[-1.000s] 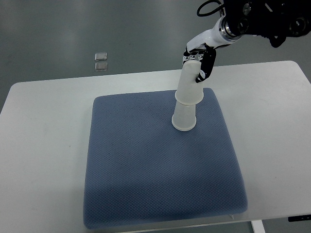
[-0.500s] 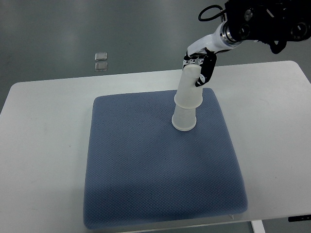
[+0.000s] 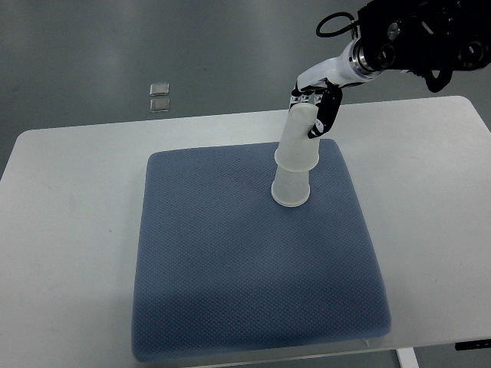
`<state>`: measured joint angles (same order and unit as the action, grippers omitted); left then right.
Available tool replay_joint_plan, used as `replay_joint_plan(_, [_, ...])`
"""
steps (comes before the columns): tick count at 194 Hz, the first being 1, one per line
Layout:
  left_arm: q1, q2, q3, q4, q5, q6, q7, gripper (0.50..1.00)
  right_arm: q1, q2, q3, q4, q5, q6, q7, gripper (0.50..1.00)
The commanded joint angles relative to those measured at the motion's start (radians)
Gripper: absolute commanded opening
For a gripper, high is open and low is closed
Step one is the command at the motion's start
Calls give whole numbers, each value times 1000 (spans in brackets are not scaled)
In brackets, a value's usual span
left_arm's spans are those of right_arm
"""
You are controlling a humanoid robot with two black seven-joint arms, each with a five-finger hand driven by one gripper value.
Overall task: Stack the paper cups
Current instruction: 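Lower the held cup onto the upside-down cup on the pad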
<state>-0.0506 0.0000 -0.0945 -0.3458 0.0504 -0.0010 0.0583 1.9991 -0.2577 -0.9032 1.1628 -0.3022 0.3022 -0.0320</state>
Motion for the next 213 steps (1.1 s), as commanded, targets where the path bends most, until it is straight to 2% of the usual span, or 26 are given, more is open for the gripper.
replay_joint_plan(1, [0, 0, -1, -1, 0, 1, 0, 1000, -8, 2, 0, 0, 0, -3, 1, 635])
replay_joint_plan(131, [0, 0, -1, 4, 0, -1, 0, 1000, -75, 23, 0, -2, -2, -69, 1, 643])
replay_joint_plan(174, [0, 0, -1, 4, 0, -1, 0, 1000, -98, 25, 1, -12, -2, -71, 3, 646])
replay_joint_plan(213, [0, 0, -1, 4, 0, 1, 0, 1000, -105, 31, 7, -15, -2, -83, 3, 682])
